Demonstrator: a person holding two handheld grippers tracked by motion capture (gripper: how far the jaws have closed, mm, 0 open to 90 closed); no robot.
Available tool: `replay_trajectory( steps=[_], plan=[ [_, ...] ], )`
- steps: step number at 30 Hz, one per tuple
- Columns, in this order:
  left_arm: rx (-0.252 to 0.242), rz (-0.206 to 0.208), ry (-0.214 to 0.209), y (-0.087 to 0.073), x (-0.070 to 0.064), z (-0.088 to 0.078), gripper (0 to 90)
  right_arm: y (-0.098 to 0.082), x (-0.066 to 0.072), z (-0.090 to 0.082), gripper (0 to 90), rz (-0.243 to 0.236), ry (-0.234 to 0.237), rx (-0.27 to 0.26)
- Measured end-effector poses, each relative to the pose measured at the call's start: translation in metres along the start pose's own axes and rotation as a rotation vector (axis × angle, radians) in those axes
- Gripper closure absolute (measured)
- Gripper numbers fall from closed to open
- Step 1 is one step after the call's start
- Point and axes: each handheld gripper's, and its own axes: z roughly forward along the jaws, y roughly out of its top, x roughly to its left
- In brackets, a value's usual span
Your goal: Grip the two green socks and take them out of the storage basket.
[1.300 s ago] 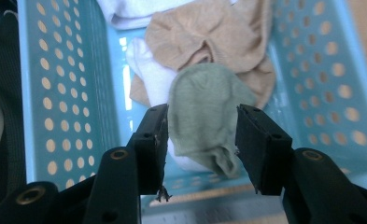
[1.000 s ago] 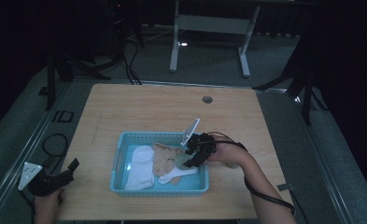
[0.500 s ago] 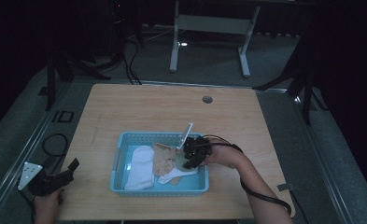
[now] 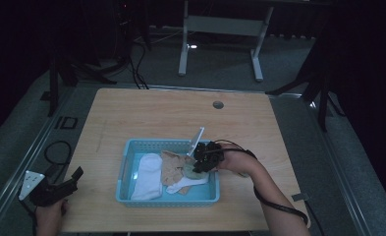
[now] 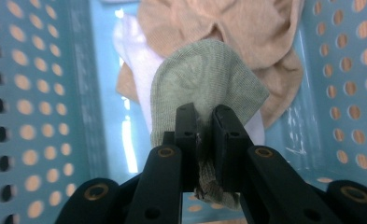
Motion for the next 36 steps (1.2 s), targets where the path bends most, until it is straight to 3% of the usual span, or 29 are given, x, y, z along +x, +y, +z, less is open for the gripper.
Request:
replay_trajectory(
  steps=[15,26,36],
  plan=[
    [0.000,0.000,0.000,0.000,0.000,0.000,2.4,0.011,0.005,-0.038,81.4,-0.035,-0.017,-0.052],
    [0.000,0.003,0.001,0.000,0.000,0.000,2.4,0.012,0.006,-0.072,81.4,-0.033,-0.041,-0.104],
    [0.000,0.002,0.001,0.000,0.000,0.000,2.4,0.005,0.003,-0.102,81.4,-0.013,-0.104,-0.124]
  ],
)
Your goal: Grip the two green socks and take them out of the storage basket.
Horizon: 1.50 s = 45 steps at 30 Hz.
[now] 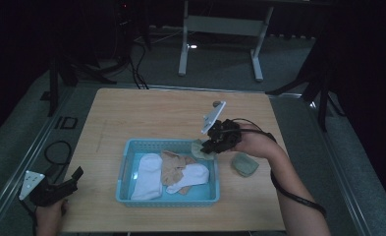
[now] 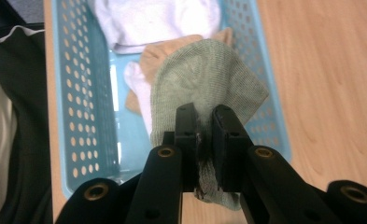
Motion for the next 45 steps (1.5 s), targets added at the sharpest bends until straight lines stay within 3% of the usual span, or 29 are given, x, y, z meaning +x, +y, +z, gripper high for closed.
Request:
replay_trajectory(
  steps=[6,15,30,37,39,42,43,45],
  plan=[
    [0.000,-0.002,0.000,0.000,0.000,0.000,2.4,-0.013,-0.005,-0.011,81.3,0.032,-0.028,0.007],
    [0.001,0.000,0.002,0.000,0.000,0.000,2.4,-0.048,-0.014,-0.029,81.3,0.101,-0.080,-0.018],
    [0.002,0.001,0.002,0.000,0.000,0.000,2.4,-0.115,-0.027,-0.040,81.3,0.235,-0.142,-0.027],
    [0.001,0.002,0.001,0.000,0.000,0.000,2.4,-0.141,-0.032,-0.041,81.1,0.292,-0.151,-0.029],
    [0.001,0.003,0.001,0.000,0.000,0.000,2.4,-0.155,-0.036,-0.037,81.1,0.324,-0.164,-0.006],
    [0.001,0.002,0.001,0.000,0.000,0.000,2.4,-0.160,-0.038,-0.035,81.1,0.337,-0.167,-0.002],
    [0.001,0.002,0.002,0.000,-0.001,0.000,2.4,-0.174,-0.042,-0.031,81.1,0.372,-0.174,0.003],
    [0.002,0.003,0.003,0.000,-0.001,0.000,2.4,-0.183,-0.045,-0.028,81.0,0.398,-0.182,0.012]
  ],
)
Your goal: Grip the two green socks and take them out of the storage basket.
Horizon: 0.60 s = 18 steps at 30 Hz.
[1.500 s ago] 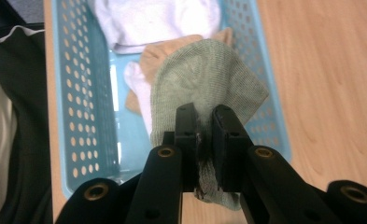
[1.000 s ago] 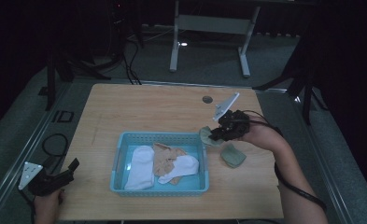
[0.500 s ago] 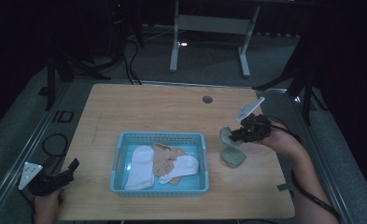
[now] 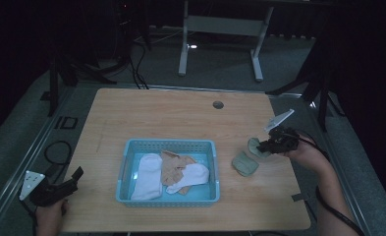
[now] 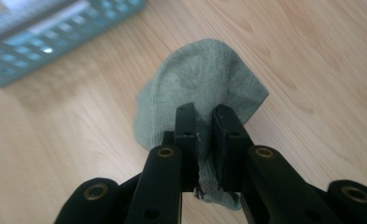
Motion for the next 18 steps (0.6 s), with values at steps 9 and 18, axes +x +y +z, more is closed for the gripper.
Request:
replay_trajectory(
  steps=[9,18],
  plan=[
    [0.000,0.000,-0.001,0.000,0.000,0.000,2.4,-0.025,-0.017,0.017,81.0,0.070,-0.029,0.024],
    [-0.001,-0.002,-0.001,0.000,0.000,0.000,2.4,-0.047,-0.029,0.040,80.4,0.154,-0.045,0.038]
  ],
)
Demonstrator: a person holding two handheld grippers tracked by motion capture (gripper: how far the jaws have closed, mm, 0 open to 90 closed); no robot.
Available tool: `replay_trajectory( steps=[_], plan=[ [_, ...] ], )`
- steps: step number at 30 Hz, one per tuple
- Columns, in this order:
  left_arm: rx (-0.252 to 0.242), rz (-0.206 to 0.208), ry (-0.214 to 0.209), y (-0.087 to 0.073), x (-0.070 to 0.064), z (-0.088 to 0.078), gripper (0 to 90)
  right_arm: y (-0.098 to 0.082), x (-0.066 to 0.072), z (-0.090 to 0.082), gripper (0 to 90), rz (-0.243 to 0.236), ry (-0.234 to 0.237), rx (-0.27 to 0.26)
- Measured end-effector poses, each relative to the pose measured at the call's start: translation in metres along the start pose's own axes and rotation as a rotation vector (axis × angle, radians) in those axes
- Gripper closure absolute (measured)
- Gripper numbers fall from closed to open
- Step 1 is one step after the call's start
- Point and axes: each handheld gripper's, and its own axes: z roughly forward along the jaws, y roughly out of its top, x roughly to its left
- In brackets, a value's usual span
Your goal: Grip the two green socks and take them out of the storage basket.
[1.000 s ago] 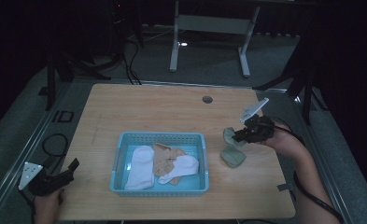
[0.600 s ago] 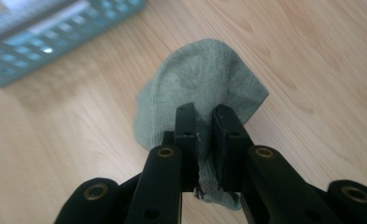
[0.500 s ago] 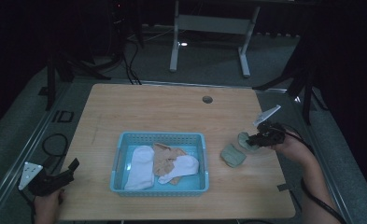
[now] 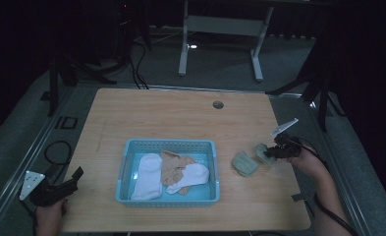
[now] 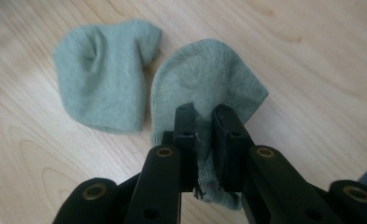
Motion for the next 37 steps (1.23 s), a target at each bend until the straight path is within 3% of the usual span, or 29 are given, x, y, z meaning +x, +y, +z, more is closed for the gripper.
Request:
replay_trajectory(
  steps=[3,4,10,22,23,25,31,34,37],
  plan=[
    [0.000,0.000,0.000,0.000,0.000,0.000,2.4,-0.003,-0.002,0.006,80.2,0.013,0.000,0.009],
    [0.001,0.000,0.000,0.000,0.000,0.000,2.4,-0.006,-0.003,0.010,71.7,0.032,0.008,0.018],
    [0.001,0.001,0.000,0.000,0.000,0.000,2.4,-0.010,-0.001,0.010,54.6,0.041,0.022,-0.018],
    [0.002,0.000,0.000,0.000,0.000,0.000,2.4,-0.033,0.001,-0.005,34.2,0.092,-0.003,-0.160],
    [0.002,-0.001,0.001,0.000,0.000,0.000,2.4,-0.042,0.001,-0.008,32.9,0.119,0.001,-0.200],
    [0.003,0.000,0.001,0.000,0.000,0.000,2.4,-0.050,0.000,-0.009,29.0,0.143,-0.006,-0.228],
    [0.003,0.001,0.002,0.000,0.000,0.000,2.4,-0.068,-0.004,-0.010,13.1,0.199,-0.006,-0.269],
    [0.003,0.000,0.002,0.000,0.000,0.000,2.4,-0.074,-0.005,-0.012,13.4,0.201,0.001,-0.291],
    [0.003,0.000,0.001,0.000,0.000,0.000,2.4,-0.081,-0.004,-0.012,13.4,0.202,-0.024,-0.306]
  ],
)
